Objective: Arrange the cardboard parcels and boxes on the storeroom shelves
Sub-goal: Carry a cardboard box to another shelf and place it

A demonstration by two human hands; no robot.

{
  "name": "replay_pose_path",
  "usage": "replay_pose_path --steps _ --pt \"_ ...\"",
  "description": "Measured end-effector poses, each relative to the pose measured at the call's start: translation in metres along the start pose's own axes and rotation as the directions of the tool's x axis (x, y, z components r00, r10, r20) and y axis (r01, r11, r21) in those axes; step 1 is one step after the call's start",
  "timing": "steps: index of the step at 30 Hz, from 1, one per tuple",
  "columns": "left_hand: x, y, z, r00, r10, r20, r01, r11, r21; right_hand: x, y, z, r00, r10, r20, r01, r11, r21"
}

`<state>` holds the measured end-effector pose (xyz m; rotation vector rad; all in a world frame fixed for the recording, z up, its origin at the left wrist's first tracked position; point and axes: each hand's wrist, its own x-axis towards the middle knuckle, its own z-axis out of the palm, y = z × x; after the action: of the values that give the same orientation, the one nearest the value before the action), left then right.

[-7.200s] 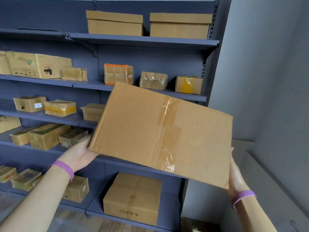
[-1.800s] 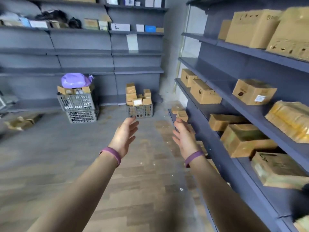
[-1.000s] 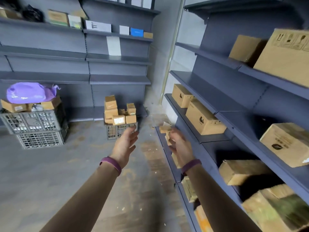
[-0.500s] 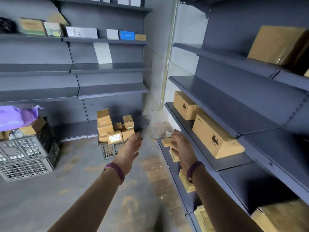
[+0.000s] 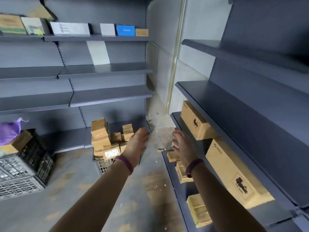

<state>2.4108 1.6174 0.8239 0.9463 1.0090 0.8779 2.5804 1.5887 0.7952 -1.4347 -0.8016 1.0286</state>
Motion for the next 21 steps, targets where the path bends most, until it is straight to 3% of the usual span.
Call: replay_pose_path --steps 6,11,21 --pt "0.103 0.008 0.005 0.997 -0.049 0.052 0.049 0.999 0.003 0.076 0.006 0.0 0.999 0.018 -0.035 -0.02 0.998 -0.066" --pt "0.205 0.009 0.019 0.983 -0.105 0.148 0.102 0.994 0.025 0.15 0.017 0.002 0.988 -0.008 -0.153 -0.02 0.983 -0.184" --pt "0.421 0.01 0.036 0.893 -0.343 0.293 0.243 0.913 0.329 0.307 0.045 0.017 0.883 0.163 -0.44 -0.244 0.96 -0.134"
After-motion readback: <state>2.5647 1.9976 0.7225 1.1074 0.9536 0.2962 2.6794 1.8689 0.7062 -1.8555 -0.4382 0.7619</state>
